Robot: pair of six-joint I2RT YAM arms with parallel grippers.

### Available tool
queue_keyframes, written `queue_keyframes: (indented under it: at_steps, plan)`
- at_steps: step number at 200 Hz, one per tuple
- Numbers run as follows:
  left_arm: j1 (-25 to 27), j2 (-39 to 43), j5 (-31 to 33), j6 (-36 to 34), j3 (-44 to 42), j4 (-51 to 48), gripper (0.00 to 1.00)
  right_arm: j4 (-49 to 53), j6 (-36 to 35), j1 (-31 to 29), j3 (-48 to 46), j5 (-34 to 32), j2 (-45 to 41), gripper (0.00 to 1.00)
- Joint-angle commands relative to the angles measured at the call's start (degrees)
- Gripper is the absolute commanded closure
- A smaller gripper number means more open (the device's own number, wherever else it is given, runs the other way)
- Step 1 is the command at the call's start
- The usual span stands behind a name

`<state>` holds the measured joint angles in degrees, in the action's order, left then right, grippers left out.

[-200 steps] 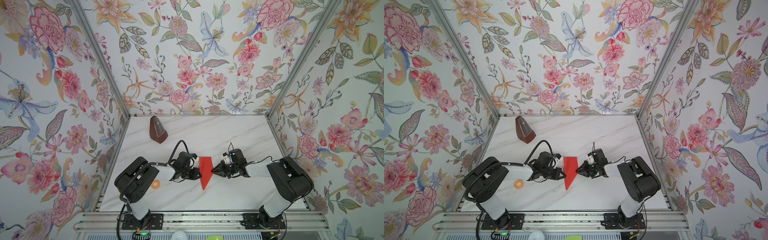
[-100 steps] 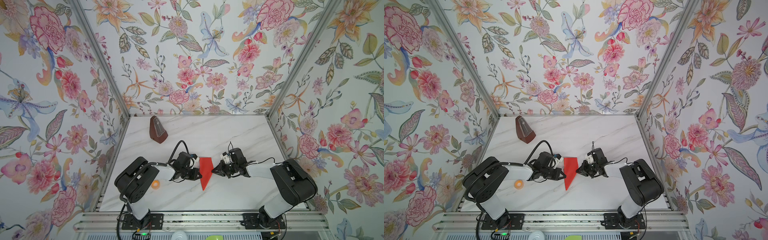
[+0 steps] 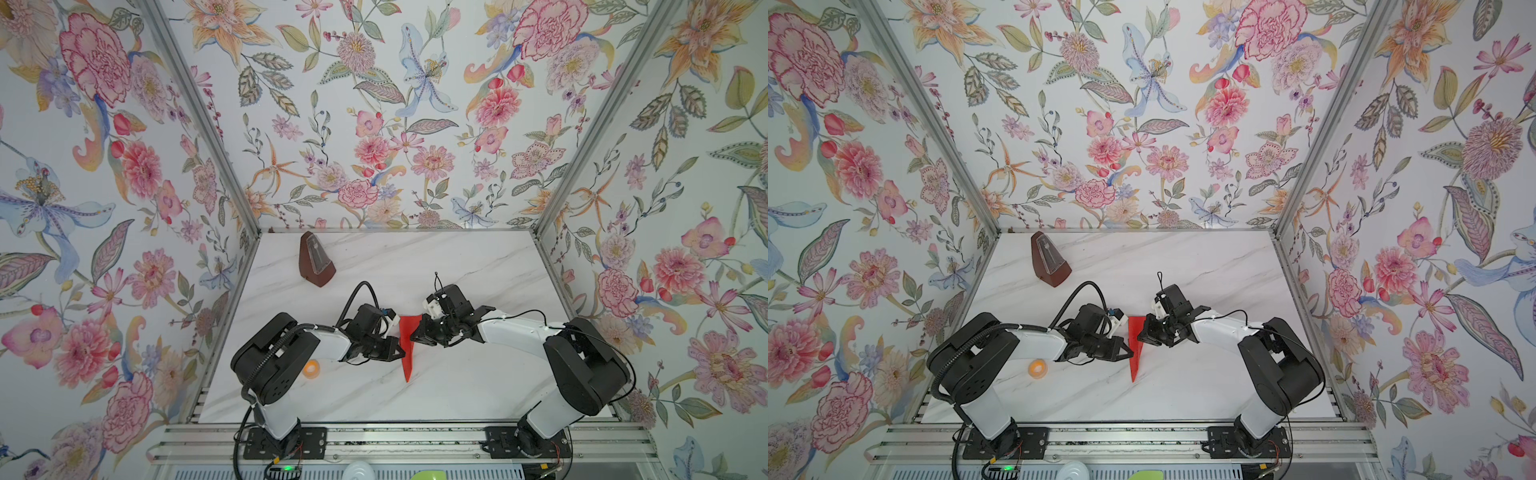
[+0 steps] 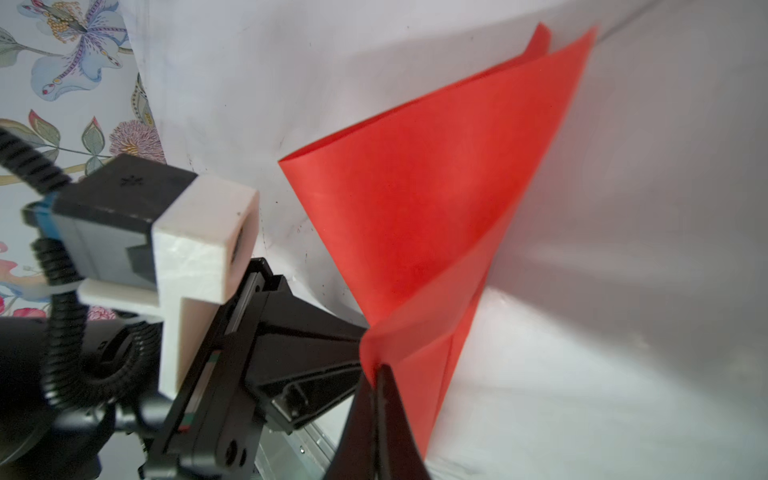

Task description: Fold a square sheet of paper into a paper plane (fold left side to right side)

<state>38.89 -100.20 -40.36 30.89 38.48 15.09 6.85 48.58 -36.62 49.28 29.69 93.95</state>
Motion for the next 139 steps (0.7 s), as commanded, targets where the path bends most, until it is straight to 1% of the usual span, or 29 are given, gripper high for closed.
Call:
queue_keyframes:
  at_steps: [1,46,104,139]
  plan:
    - [-0.48,-0.70,-1.04,-0.11,-0.86,-0.42,0.99,3.04,-1.03,-0.72,1.36,-1.83,2.33,1.00]
    - [-0.50,-0.67,-1.21,-0.30,-0.66,-0.58,0.99,2.96,-1.17,-1.43,3.39,-2.97,4.98,1.00]
    - [-0.49,-0.43,-1.06,-1.00,-0.18,-1.70,1.00,0.09,-0.33,-1.74,4.88,-2.32,7.84,1.00]
    - [-0.44,0.13,0.61,-2.90,0.49,-4.82,1.00,0.63,-0.06,-1.96,4.37,-2.56,6.47,1.00]
